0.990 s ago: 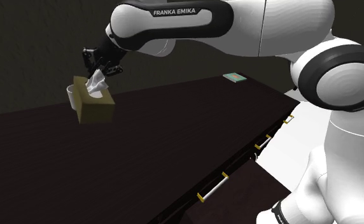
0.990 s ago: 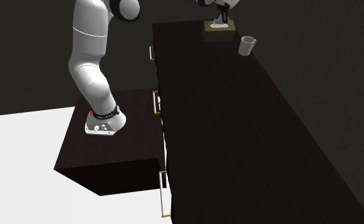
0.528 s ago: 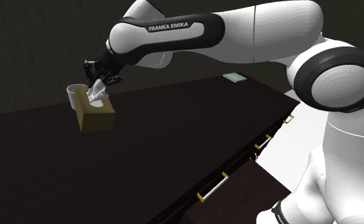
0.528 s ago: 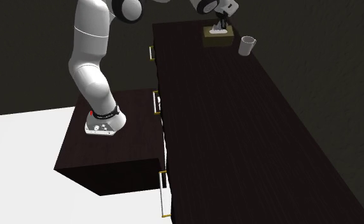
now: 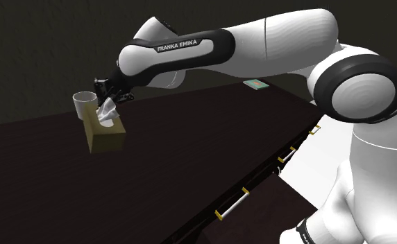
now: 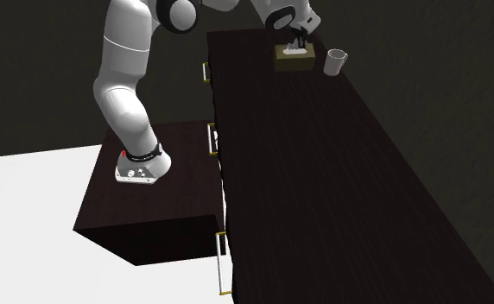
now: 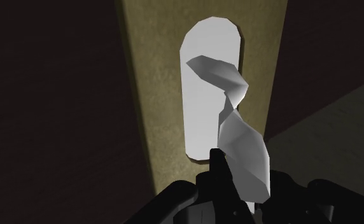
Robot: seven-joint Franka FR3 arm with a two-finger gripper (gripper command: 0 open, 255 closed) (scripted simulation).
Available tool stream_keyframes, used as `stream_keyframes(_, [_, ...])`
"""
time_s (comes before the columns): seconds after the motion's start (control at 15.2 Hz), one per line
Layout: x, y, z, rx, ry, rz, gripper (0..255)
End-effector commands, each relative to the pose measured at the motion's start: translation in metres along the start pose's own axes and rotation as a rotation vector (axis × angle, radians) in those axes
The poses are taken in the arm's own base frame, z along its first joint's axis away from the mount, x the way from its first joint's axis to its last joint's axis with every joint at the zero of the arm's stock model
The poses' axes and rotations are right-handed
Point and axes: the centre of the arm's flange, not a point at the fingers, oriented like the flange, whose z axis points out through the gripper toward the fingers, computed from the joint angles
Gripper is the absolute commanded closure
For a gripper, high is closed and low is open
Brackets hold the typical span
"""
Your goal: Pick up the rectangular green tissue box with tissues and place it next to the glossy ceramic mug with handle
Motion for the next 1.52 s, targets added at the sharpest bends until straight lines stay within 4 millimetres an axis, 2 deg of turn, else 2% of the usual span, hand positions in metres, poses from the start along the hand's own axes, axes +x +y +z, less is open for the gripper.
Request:
stream_keyframes(0.0, [-0.003,0.005,0.010,0.000,0.000,0.000,255])
stream_keyframes(0.4, [-0.012,0.021,0.038,0.000,0.000,0.000,255])
stream_keyframes(0.92, [-0.012,0.021,0.038,0.000,0.000,0.000,255])
stream_keyframes(0.99, [-0.012,0.021,0.038,0.000,0.000,0.000,0])
stream_keyframes(1.32, [-0.012,0.021,0.038,0.000,0.000,0.000,0])
stream_keyframes(1.45, [-0.012,0.021,0.012,0.000,0.000,0.000,0])
